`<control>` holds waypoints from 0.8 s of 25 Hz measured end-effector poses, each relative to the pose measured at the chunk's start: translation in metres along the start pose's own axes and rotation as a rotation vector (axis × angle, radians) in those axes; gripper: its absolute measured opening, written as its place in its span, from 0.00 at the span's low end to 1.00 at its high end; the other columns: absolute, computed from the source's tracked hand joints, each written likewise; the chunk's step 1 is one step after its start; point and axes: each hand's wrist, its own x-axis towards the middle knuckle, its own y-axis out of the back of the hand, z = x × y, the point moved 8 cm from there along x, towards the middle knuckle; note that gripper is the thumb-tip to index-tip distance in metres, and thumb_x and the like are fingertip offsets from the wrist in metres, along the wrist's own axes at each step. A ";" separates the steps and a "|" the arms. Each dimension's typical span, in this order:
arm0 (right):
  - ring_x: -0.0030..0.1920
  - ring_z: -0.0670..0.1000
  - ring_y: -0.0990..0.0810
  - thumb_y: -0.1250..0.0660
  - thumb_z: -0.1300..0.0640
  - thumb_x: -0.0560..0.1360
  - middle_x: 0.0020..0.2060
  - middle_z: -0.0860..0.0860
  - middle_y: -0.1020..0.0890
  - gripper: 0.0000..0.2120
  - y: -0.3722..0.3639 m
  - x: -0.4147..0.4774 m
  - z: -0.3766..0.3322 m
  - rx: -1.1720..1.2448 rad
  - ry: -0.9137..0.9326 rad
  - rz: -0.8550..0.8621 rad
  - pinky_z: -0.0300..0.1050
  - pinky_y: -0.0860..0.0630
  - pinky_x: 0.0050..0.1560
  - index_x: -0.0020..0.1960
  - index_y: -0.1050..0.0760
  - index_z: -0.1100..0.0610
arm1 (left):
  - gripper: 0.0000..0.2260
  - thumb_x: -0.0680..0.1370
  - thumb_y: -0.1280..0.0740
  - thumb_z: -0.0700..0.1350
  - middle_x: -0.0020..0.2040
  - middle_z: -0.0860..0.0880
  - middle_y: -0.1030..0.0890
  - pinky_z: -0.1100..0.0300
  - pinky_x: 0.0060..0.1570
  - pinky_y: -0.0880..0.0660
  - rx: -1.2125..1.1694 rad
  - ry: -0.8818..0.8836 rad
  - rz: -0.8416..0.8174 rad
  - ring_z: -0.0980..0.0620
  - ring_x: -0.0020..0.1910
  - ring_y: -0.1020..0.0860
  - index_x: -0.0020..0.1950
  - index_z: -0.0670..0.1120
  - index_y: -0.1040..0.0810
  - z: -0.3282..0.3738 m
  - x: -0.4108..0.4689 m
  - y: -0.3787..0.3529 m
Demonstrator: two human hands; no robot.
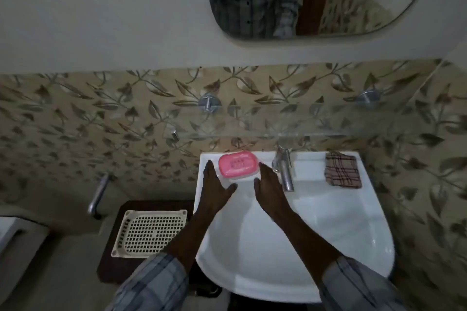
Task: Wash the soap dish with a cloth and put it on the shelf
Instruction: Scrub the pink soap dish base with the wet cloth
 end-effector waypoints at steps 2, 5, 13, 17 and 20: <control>0.65 0.63 0.25 0.39 0.66 0.80 0.63 0.68 0.25 0.27 -0.008 0.021 0.010 0.023 -0.067 -0.037 0.52 0.28 0.65 0.75 0.44 0.70 | 0.51 0.66 0.19 0.40 0.77 0.37 0.39 0.63 0.70 0.43 -0.001 0.009 -0.030 0.42 0.77 0.40 0.78 0.35 0.50 0.000 0.025 -0.005; 0.58 0.62 0.23 0.41 0.67 0.79 0.58 0.66 0.24 0.32 -0.018 0.046 0.025 0.064 -0.181 -0.161 0.54 0.25 0.54 0.79 0.53 0.64 | 0.55 0.62 0.18 0.40 0.72 0.38 0.32 0.64 0.63 0.39 0.087 -0.016 -0.109 0.42 0.72 0.33 0.79 0.36 0.49 -0.006 0.056 -0.011; 0.62 0.59 0.23 0.39 0.62 0.81 0.65 0.62 0.24 0.30 -0.024 0.039 0.028 0.231 -0.279 -0.079 0.51 0.25 0.61 0.78 0.49 0.64 | 0.41 0.69 0.22 0.40 0.66 0.35 0.27 0.64 0.63 0.35 0.087 -0.222 -0.089 0.39 0.66 0.28 0.75 0.33 0.39 0.001 0.059 -0.021; 0.59 0.61 0.20 0.38 0.60 0.82 0.60 0.63 0.20 0.16 -0.019 0.034 0.042 0.782 -0.579 0.121 0.55 0.21 0.60 0.68 0.29 0.65 | 0.41 0.68 0.22 0.47 0.69 0.39 0.29 0.62 0.65 0.33 0.010 -0.290 -0.054 0.47 0.68 0.30 0.76 0.39 0.38 0.016 0.043 -0.003; 0.47 0.59 0.18 0.39 0.61 0.82 0.50 0.63 0.18 0.08 -0.024 0.026 0.038 1.200 -0.756 0.058 0.49 0.18 0.41 0.52 0.21 0.62 | 0.45 0.66 0.20 0.44 0.68 0.47 0.28 0.57 0.62 0.25 -0.175 -0.191 -0.073 0.51 0.66 0.26 0.78 0.47 0.40 0.015 0.019 0.008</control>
